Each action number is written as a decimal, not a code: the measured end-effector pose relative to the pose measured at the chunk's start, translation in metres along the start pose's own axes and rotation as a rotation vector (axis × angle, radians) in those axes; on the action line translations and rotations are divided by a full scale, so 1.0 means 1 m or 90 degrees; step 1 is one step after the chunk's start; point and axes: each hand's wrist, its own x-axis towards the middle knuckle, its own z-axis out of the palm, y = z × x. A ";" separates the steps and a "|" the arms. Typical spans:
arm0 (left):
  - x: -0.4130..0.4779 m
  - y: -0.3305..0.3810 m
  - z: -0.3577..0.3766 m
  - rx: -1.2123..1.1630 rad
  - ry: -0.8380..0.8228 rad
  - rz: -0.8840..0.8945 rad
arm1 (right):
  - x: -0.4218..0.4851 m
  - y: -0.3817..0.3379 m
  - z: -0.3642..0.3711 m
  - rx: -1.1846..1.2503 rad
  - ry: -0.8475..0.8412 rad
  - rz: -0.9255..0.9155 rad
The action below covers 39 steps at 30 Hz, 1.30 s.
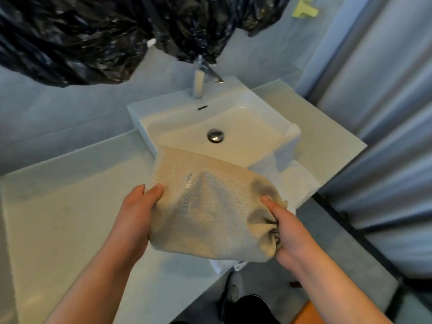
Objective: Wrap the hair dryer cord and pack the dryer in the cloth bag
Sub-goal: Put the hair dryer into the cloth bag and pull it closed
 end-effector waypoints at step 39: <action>0.158 0.021 0.470 0.090 -0.109 -0.056 | 0.221 -0.248 -0.329 0.083 0.128 0.007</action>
